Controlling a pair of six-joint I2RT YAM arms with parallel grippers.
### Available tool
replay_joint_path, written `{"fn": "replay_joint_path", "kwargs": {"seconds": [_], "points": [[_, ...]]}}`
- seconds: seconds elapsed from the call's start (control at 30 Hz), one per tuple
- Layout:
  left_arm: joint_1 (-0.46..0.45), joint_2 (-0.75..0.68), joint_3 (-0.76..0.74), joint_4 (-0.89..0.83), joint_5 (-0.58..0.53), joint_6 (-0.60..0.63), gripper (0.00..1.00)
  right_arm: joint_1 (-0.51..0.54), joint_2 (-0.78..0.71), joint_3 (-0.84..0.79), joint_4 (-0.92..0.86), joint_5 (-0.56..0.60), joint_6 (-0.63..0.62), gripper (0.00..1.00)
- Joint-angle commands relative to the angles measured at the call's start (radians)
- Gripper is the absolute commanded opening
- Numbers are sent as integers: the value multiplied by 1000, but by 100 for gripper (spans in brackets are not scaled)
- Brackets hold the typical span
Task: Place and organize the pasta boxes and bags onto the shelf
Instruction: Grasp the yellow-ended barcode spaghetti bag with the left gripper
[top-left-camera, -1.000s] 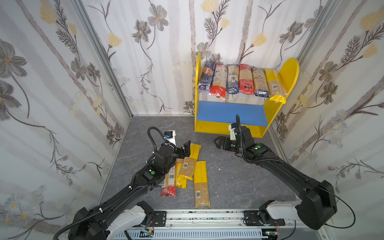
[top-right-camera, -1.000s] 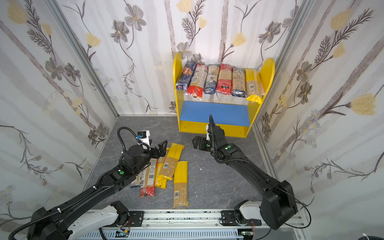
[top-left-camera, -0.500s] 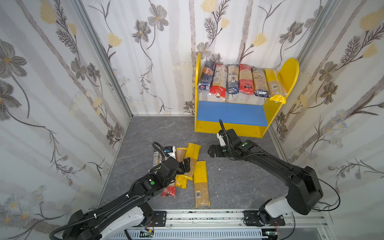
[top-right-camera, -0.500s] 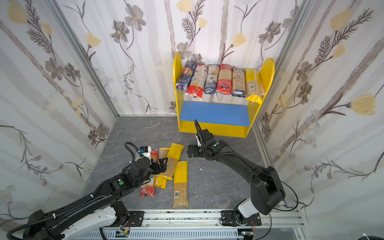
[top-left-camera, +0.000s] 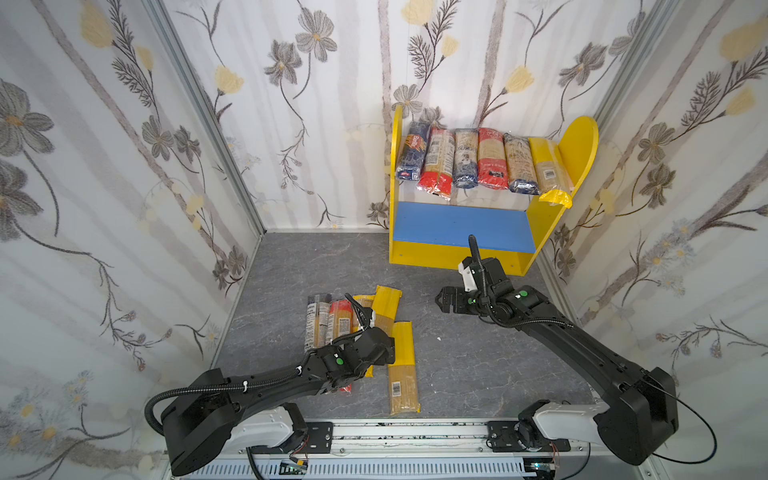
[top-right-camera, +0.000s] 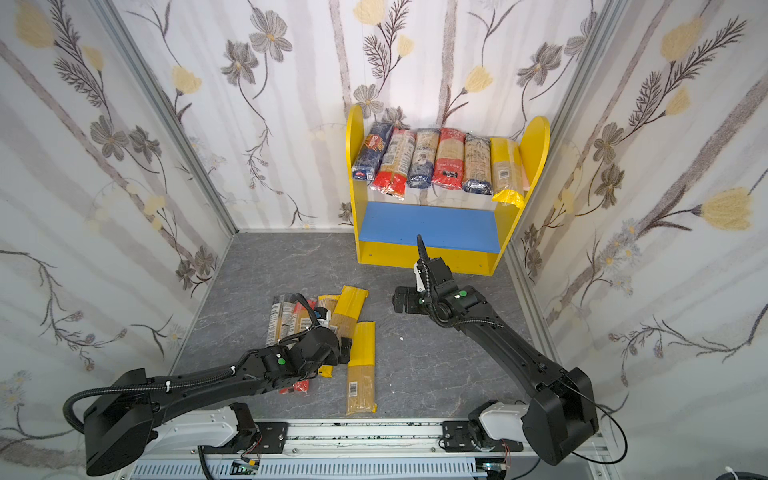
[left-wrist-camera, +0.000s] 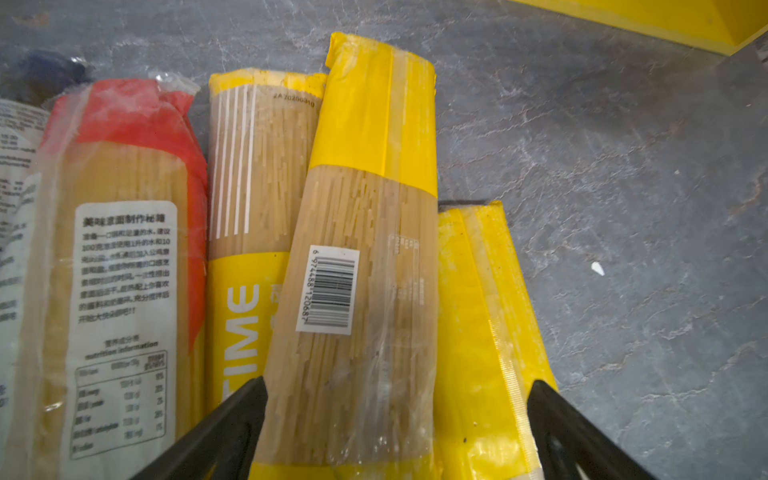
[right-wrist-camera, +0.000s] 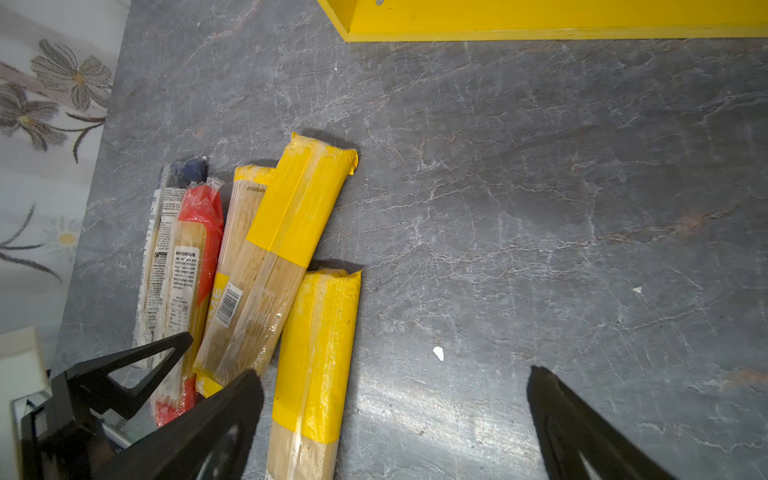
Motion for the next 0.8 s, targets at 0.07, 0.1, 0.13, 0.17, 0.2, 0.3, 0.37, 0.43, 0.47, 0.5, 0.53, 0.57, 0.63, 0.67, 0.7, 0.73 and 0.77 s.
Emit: {"fn": "replay_joint_path", "kwargs": {"seconds": [0.07, 0.1, 0.13, 0.17, 0.2, 0.3, 0.37, 0.43, 0.47, 0.5, 0.53, 0.57, 0.63, 0.67, 0.7, 0.73, 0.77], "points": [[0, 75, 7, 4, -7, -1, 100, -19, -48, -38, 12, -12, 2, 100], [0, 99, 14, 4, -2, 7, 100, -21, -53, -44, 13, -21, 3, 100], [0, 124, 25, 3, 3, 12, 100, -22, -57, -48, 13, -29, 3, 100], [0, 145, 35, 2, 10, 15, 100, -22, -60, -51, 15, -33, 5, 100], [0, 173, 49, 2, 19, 19, 100, -24, -63, -52, 15, -35, 7, 100], [-1, 245, 84, 2, 50, 16, 100, -26, -68, -56, 16, -32, 7, 100], [1, 279, 103, 2, 67, 17, 100, -30, -72, -56, 15, -31, 4, 100], [1, 304, 113, 2, 79, 19, 99, -36, -75, -59, 14, -30, 3, 99], [1, 310, 115, 2, 83, 21, 98, -39, -79, -62, 12, -29, 3, 100], [1, 314, 117, 2, 88, 25, 96, -41, -82, -64, 10, -27, 3, 100], [1, 317, 118, 1, 95, 29, 93, -44, -86, -67, 9, -27, 3, 100], [0, 317, 118, 1, 98, 30, 91, -46, -90, -70, 7, -27, 2, 100], [1, 311, 118, -3, 98, 28, 87, -52, -97, -75, 7, -25, 0, 100], [1, 308, 120, -4, 98, 29, 85, -54, -98, -75, 5, -24, -1, 100], [1, 301, 124, -7, 100, 34, 83, -58, -98, -75, 2, -20, -1, 100], [1, 295, 129, -9, 100, 39, 80, -60, -98, -71, -2, -14, 0, 100], [1, 290, 132, -11, 101, 44, 77, -63, -100, -70, -6, -11, 0, 100]]}}
